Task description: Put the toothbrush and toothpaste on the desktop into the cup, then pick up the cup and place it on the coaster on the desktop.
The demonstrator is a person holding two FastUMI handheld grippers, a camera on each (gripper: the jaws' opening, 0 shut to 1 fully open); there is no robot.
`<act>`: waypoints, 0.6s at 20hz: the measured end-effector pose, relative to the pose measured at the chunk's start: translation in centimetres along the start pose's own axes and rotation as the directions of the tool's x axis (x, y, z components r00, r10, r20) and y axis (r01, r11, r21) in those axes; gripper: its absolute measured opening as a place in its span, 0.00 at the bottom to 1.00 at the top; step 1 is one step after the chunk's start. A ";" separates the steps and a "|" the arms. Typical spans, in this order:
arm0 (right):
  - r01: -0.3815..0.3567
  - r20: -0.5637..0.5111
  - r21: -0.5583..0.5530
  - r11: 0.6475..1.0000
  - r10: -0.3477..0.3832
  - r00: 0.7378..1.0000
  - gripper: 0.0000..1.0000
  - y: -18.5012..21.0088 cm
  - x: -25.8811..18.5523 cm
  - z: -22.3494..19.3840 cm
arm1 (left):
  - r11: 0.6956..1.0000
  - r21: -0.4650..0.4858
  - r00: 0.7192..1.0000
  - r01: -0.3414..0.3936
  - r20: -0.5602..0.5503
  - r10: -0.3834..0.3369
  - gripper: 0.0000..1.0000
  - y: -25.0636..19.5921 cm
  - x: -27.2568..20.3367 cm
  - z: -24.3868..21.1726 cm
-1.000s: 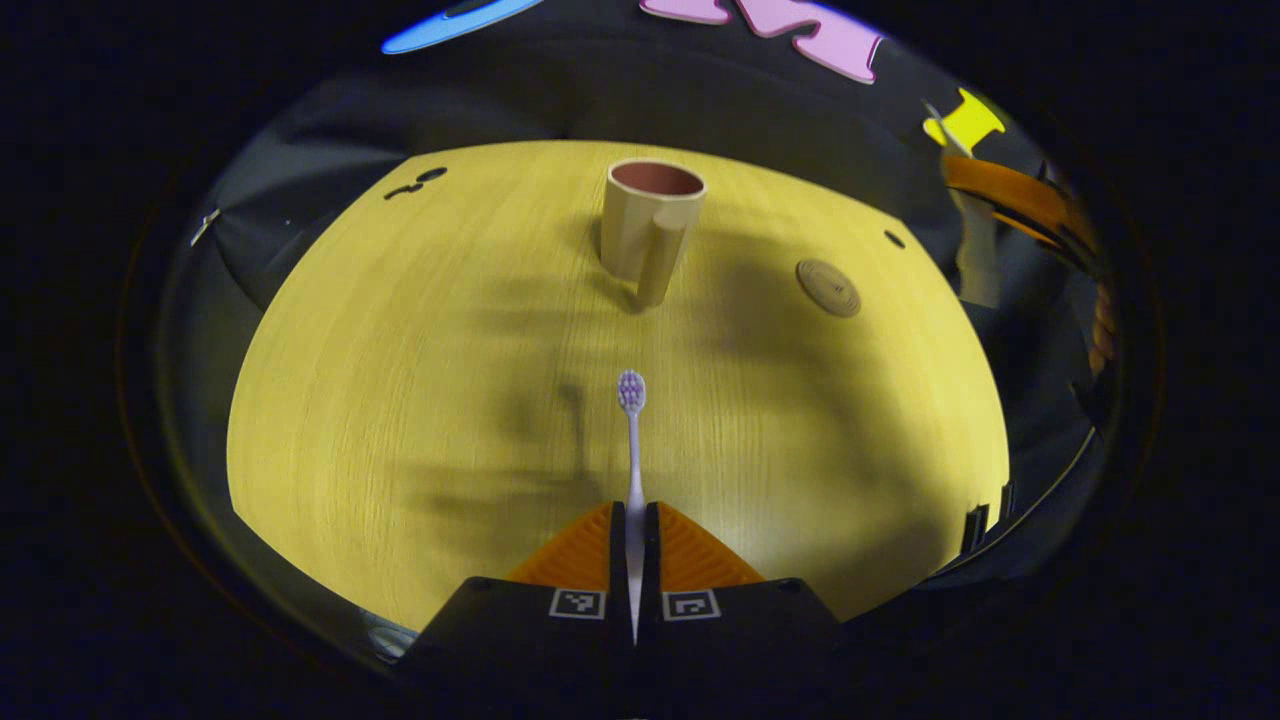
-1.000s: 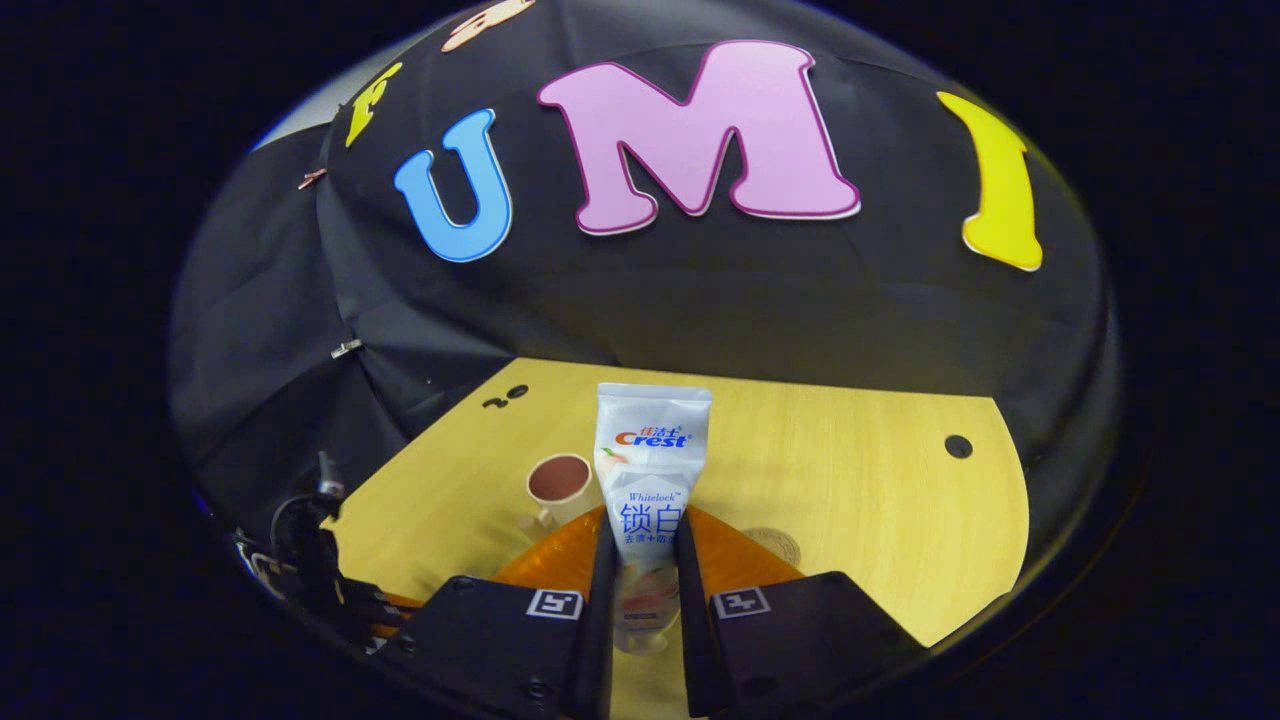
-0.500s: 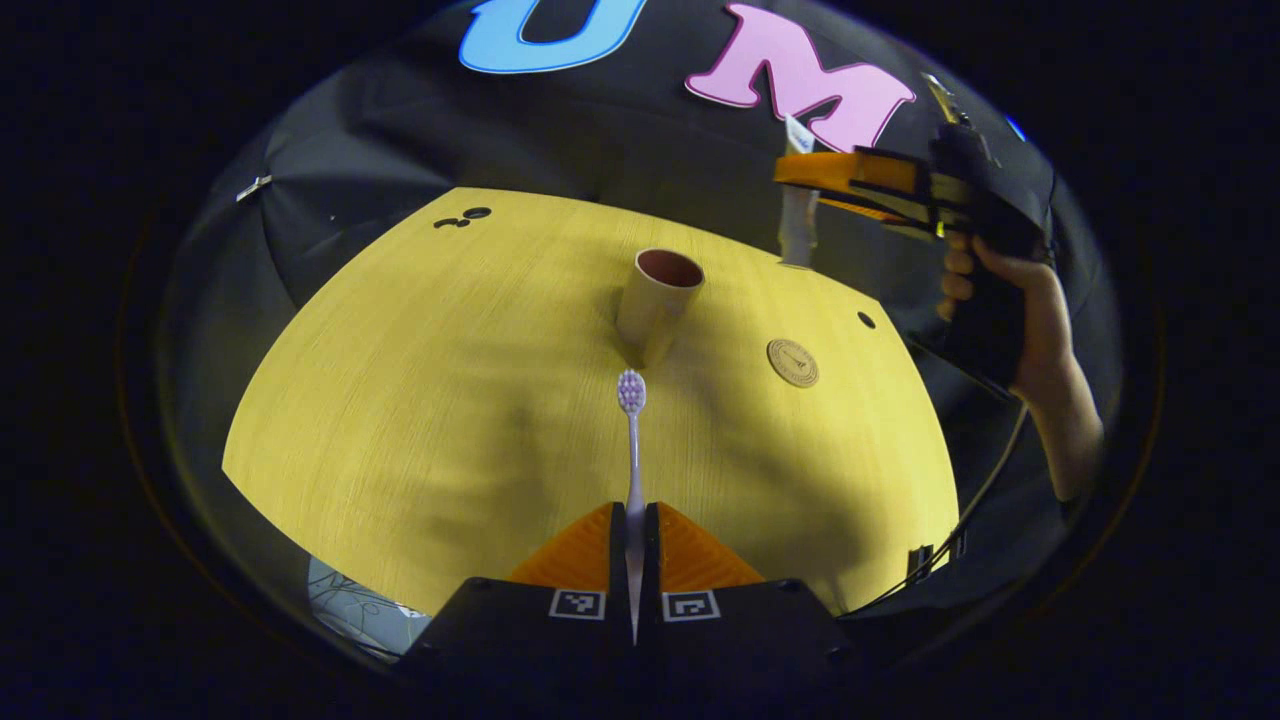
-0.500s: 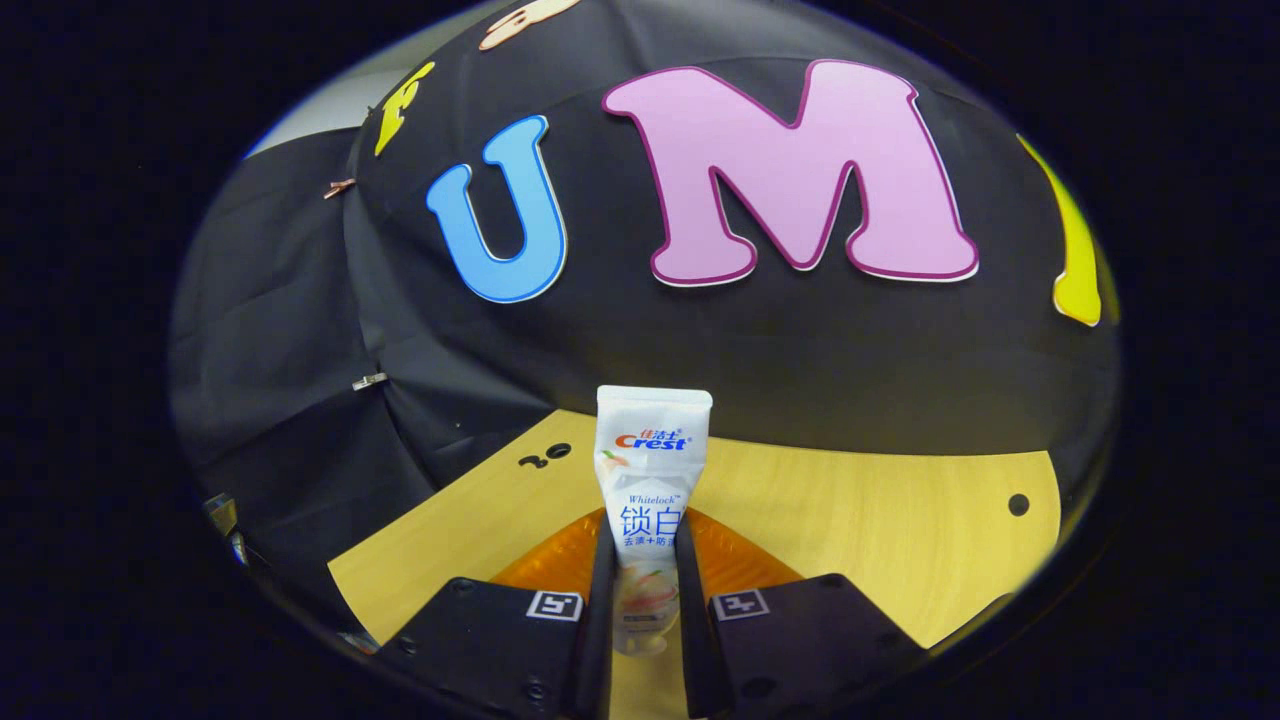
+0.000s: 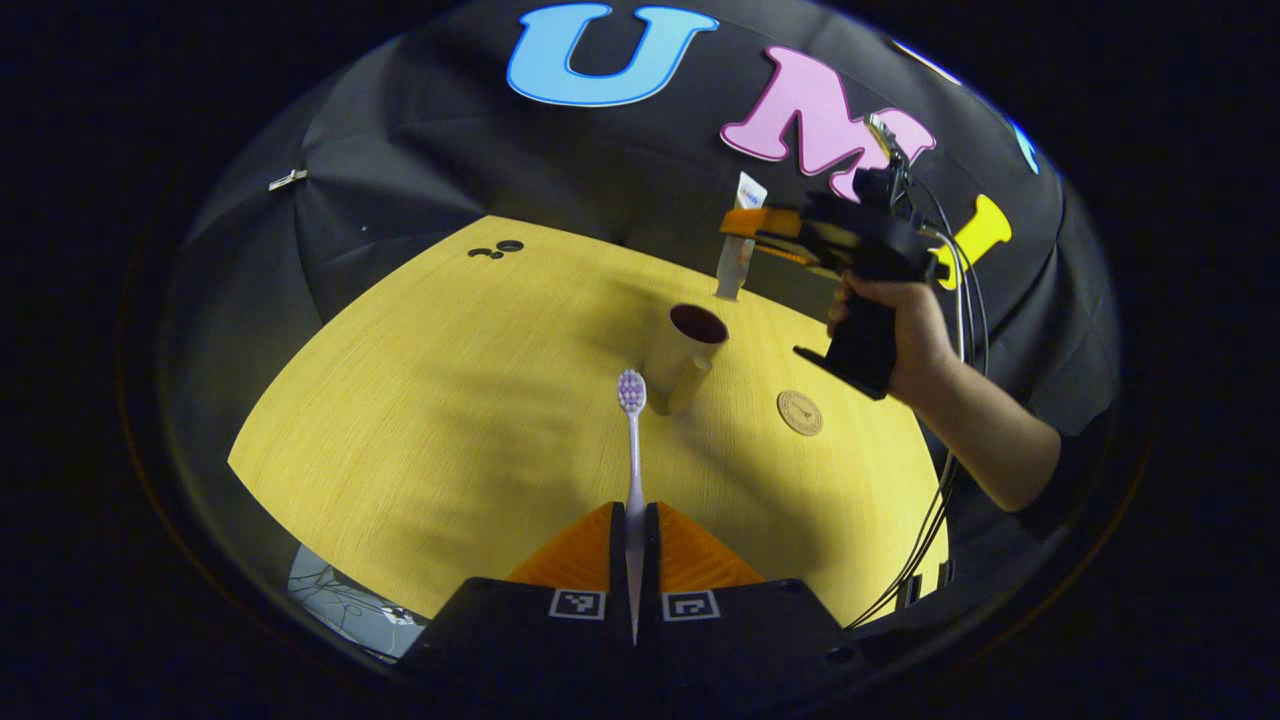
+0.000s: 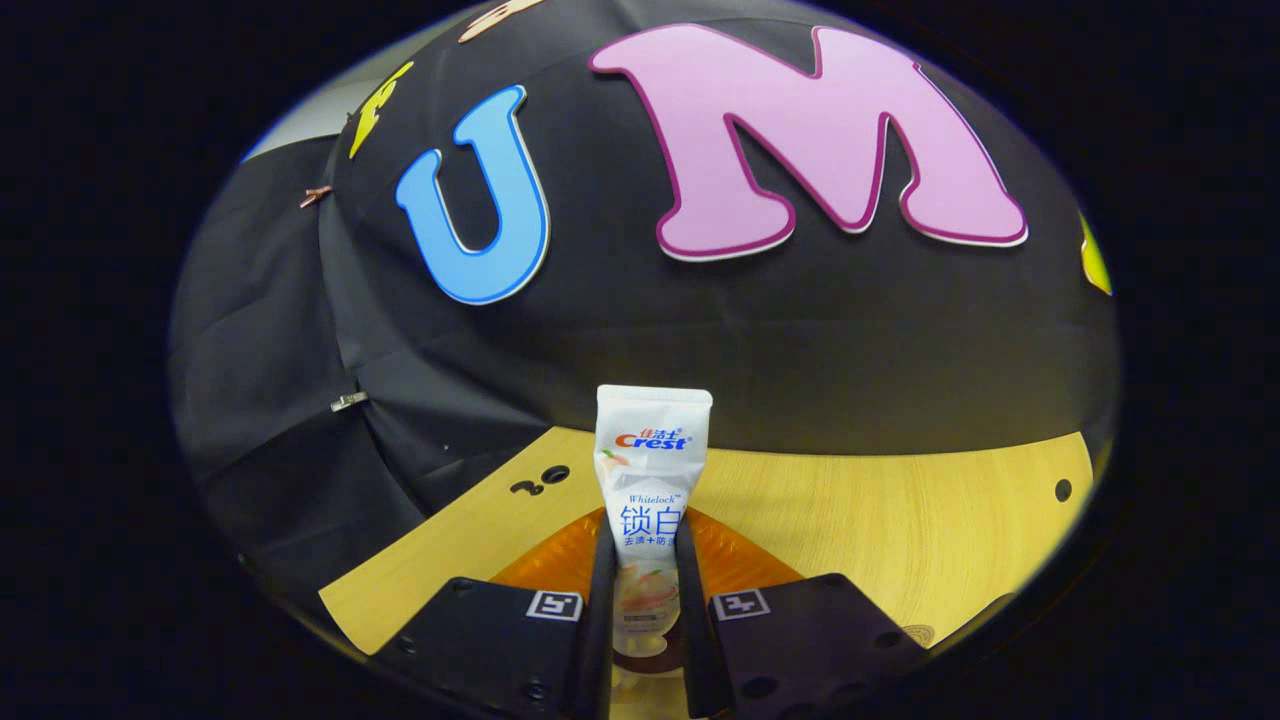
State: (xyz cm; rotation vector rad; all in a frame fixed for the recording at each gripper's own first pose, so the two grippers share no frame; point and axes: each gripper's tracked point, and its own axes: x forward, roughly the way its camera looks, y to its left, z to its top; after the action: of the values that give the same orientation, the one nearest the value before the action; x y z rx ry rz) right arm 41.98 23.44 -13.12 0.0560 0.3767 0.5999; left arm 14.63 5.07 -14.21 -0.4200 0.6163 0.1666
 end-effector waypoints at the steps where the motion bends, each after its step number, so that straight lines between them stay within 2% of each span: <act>1: 0.002 -0.005 -0.013 1.000 -0.002 1.000 0.32 -0.1 0.6 -0.6 | 1.000 -0.010 0.999 -0.012 0.032 0.013 0.07 0.2 -0.1 0.7; 4: -0.008 -0.016 -0.036 0.999 0.007 1.000 0.32 0.1 1.5 -2.2 | 0.999 -0.015 0.991 -0.036 0.126 0.037 0.07 1.0 -0.8 2.5; 9: -0.015 -0.051 -0.055 0.998 0.012 0.999 0.32 0.0 2.5 -5.2 | 0.999 -0.022 0.990 -0.026 0.134 0.029 0.06 1.0 -1.0 2.4; 10: -0.014 -0.060 -0.055 0.998 0.011 0.998 0.27 0.1 2.4 -5.8 | 0.999 -0.024 0.991 -0.022 0.130 0.025 0.06 0.9 -1.0 2.4; 11: -0.011 -0.071 -0.063 0.998 0.006 0.997 0.27 -0.1 2.4 -6.5 | 0.999 -0.021 0.992 -0.025 0.124 0.028 0.06 1.0 -1.0 1.9; 12: -0.015 -0.079 -0.072 0.997 0.010 0.997 0.33 -0.1 2.4 -7.1 | 1.000 -0.015 0.993 -0.025 0.117 0.026 0.06 0.9 -1.0 1.3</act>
State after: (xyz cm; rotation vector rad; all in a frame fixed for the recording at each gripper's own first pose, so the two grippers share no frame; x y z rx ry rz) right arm 41.25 24.32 -20.48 -0.0347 0.4311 0.6289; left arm 14.30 6.46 -12.97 -0.4129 0.5058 0.2183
